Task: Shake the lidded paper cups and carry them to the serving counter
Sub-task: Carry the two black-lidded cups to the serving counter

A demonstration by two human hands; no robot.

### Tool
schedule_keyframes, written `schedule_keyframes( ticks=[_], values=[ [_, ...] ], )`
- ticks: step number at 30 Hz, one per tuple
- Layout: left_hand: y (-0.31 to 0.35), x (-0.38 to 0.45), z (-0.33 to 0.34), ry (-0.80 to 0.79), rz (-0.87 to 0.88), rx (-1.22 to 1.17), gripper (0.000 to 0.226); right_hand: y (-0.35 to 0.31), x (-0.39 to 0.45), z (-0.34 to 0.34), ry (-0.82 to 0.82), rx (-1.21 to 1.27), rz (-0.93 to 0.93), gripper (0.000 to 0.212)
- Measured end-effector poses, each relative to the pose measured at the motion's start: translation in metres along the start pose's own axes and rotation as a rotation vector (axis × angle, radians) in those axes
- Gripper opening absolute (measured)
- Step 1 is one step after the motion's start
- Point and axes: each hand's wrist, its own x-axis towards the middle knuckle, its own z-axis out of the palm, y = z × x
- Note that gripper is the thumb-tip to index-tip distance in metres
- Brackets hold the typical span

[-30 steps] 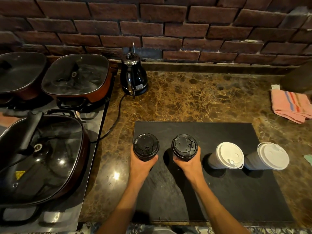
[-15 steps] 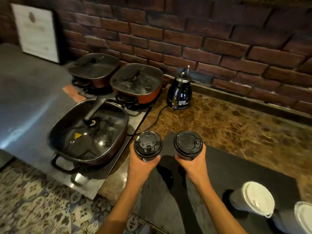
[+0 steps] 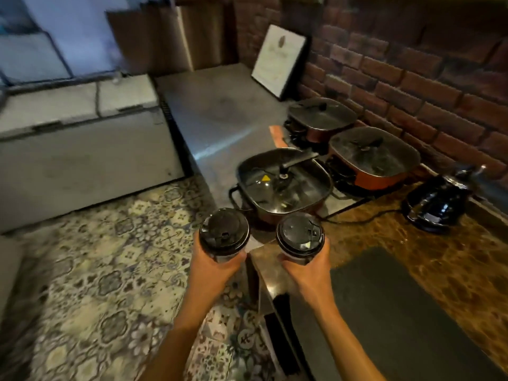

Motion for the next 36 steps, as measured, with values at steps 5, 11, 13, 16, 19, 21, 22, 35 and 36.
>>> schedule_keyframes(
  ticks=[5,11,13,16,19,21,22,35,36],
  values=[
    [-0.008,-0.031,-0.092,0.221,-0.022,0.029,0.088,-0.019,-0.023,0.074,-0.230,0.028,-0.034,0.089],
    [-0.024,-0.082,-0.207,0.521,-0.069,0.008,0.090,-0.047,-0.076,0.189,-0.506,0.010,-0.119,0.087],
    [-0.029,-0.106,-0.247,0.606,-0.033,0.021,0.082,-0.054,-0.104,0.229,-0.606,0.000,-0.147,0.083],
    [-0.036,-0.149,-0.312,0.705,-0.017,0.056,0.084,-0.061,-0.152,0.288,-0.721,-0.003,-0.187,0.083],
    [-0.043,-0.192,-0.382,0.784,-0.060,0.095,0.089,-0.076,-0.211,0.347,-0.820,0.017,-0.210,0.084],
    [-0.047,-0.221,-0.426,0.829,-0.078,0.134,0.094,-0.085,-0.252,0.385,-0.882,0.051,-0.220,0.083],
    [-0.050,-0.235,-0.448,0.865,-0.072,0.144,0.093,-0.089,-0.274,0.402,-0.912,0.063,-0.232,0.083],
    [-0.075,-0.418,-0.636,1.338,-0.111,0.196,0.083,-0.118,-0.509,0.582,-1.361,0.107,-0.246,0.091],
    [-0.077,-0.429,-0.646,1.368,-0.118,0.183,0.085,-0.119,-0.524,0.594,-1.395,0.109,-0.247,0.091]
  ],
)
